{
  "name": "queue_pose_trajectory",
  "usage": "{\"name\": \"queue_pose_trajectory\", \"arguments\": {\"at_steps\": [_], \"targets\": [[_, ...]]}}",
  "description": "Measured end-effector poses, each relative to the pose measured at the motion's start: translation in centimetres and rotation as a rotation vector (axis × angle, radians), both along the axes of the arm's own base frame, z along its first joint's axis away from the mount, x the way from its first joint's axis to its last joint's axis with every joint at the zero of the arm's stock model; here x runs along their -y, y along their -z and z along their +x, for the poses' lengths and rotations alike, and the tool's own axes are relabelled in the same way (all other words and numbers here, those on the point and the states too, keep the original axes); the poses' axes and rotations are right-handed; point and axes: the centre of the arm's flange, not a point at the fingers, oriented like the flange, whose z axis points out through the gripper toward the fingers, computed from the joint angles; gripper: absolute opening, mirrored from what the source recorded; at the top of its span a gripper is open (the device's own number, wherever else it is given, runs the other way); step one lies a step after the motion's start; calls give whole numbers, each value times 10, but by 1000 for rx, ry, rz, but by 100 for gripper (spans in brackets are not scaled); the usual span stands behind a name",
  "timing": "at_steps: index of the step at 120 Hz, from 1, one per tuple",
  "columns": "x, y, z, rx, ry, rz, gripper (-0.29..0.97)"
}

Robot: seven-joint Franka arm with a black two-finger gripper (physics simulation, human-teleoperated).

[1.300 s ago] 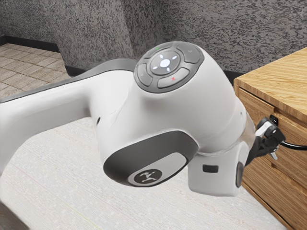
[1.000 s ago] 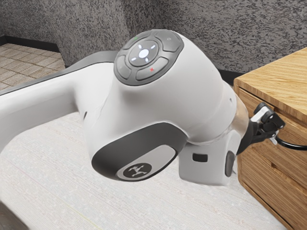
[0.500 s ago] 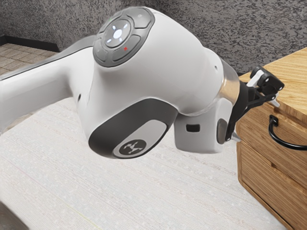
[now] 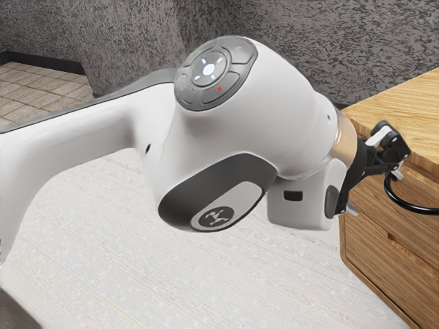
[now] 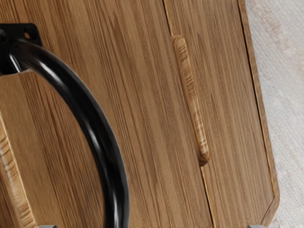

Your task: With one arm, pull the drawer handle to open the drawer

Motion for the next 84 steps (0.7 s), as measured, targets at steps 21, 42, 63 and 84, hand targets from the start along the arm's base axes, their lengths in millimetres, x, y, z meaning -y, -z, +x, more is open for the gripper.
{"name": "queue_pose_trajectory", "arguments": {"at_steps": [21,42,63,84], "targets": [[2,-2,-3,9,6,12,48],[6,-9,-12,24,16,20,48],[-12,-13,-7,32,-19,29,49],[-10,-10,-5,24,-14,28,49]]}}
